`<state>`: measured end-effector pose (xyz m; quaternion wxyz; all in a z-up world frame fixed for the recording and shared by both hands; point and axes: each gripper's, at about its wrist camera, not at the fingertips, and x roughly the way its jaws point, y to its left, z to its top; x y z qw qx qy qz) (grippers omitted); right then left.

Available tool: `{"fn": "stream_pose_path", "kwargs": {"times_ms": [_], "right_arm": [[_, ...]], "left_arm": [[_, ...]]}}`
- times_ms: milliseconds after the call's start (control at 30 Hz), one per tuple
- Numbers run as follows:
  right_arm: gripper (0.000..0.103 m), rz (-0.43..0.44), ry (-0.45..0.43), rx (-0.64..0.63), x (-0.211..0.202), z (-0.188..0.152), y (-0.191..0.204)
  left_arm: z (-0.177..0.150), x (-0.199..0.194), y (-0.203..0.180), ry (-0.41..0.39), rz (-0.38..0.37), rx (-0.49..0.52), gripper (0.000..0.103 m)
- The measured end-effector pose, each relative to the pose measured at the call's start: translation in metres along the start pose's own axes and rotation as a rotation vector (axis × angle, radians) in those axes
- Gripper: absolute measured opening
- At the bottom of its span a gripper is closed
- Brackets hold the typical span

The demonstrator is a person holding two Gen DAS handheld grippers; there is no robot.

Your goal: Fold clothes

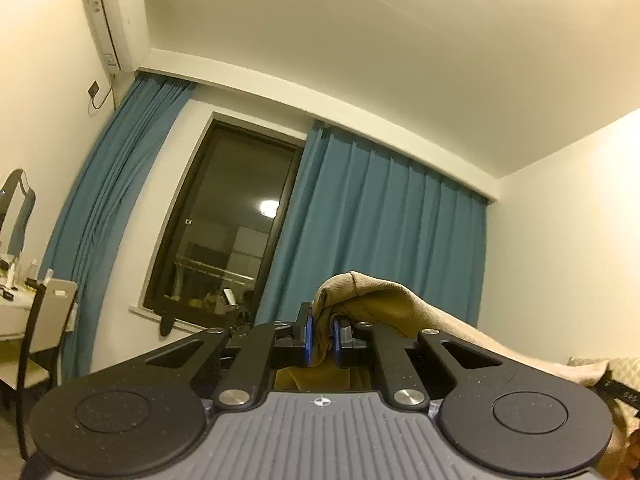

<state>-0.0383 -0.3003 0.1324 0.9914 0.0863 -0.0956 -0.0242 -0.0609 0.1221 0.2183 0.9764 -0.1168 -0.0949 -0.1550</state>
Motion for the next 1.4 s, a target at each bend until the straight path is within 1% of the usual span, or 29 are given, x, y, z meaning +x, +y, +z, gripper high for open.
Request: {"fn": "stream_pose_path", "kwargs": {"times_ms": [100,133,200,300,400,467,533,633,700,767,800,867,967,1033,1067,1100,1133,1167,1200,1233,1300,1400], "right_arm": [[0.009,0.016,0.027,-0.008,0.007,0.016,-0.005],[0.009,0.021,0.085,0.016,0.018,0.006,-0.011],[0.009,0.031,0.179,0.058,0.036,-0.026,-0.021],[0.009,0.052,0.306,0.119,0.057,-0.08,-0.035],[0.009,0.061,0.437,0.166,0.076,-0.133,-0.045],[0.009,0.057,0.522,0.202,0.093,-0.162,-0.052],[0.009,0.05,0.598,0.24,0.111,-0.188,-0.056],[0.009,0.037,0.673,0.3,0.13,-0.227,-0.047],[0.01,-0.012,0.701,0.29,0.141,-0.245,-0.04],[0.01,-0.051,0.677,0.225,0.145,-0.26,-0.029],[0.01,-0.057,0.654,0.201,0.148,-0.266,-0.026],[0.011,-0.042,0.593,0.167,0.145,-0.267,-0.017],[0.012,-0.03,0.519,0.142,0.14,-0.258,-0.011],[0.013,-0.029,0.561,0.165,0.145,-0.258,-0.016],[0.017,-0.028,0.584,0.179,0.147,-0.258,-0.018],[0.031,-0.027,0.608,0.192,0.149,-0.259,-0.021],[0.043,-0.005,0.649,0.243,0.152,-0.262,-0.025],[0.07,0.009,0.679,0.284,0.152,-0.265,-0.028],[0.091,0.021,0.706,0.324,0.151,-0.268,-0.031],[0.091,0.027,0.707,0.351,0.148,-0.267,-0.031],[0.089,0.023,0.693,0.362,0.141,-0.26,-0.03],[0.089,-0.011,0.654,0.369,0.126,-0.241,-0.028]], "left_arm": [[-0.012,0.045,0.001,0.089,0.045,-0.011,0.01],[-0.021,0.059,0.004,0.129,0.062,-0.017,0.01],[-0.045,0.083,0.012,0.203,0.099,-0.02,0.01],[-0.097,0.11,0.03,0.306,0.151,-0.016,0.01],[-0.151,0.126,0.052,0.393,0.185,-0.014,0.011],[-0.183,0.137,0.076,0.446,0.207,-0.014,0.011],[-0.213,0.148,0.095,0.518,0.234,-0.008,0.011],[-0.244,0.165,0.118,0.582,0.263,0.026,0.012],[-0.259,0.177,0.13,0.613,0.297,0.044,0.014],[-0.272,0.184,0.146,0.625,0.314,0.022,0.015],[-0.28,0.184,0.149,0.625,0.325,0.032,0.015],[-0.296,0.18,0.15,0.619,0.345,0.073,0.015],[-0.299,0.184,0.149,0.605,0.355,0.084,0.015],[-0.3,0.187,0.149,0.611,0.349,0.09,0.018],[-0.299,0.186,0.148,0.611,0.342,0.09,0.021],[-0.296,0.184,0.145,0.615,0.331,0.092,0.028],[-0.294,0.182,0.143,0.622,0.319,0.095,0.032],[-0.291,0.182,0.141,0.632,0.312,0.104,0.04],[-0.288,0.182,0.138,0.643,0.307,0.117,0.046],[-0.285,0.18,0.135,0.647,0.301,0.125,0.048],[-0.279,0.172,0.128,0.65,0.286,0.136,0.059],[-0.272,0.16,0.112,0.662,0.227,0.173,0.063]]}}
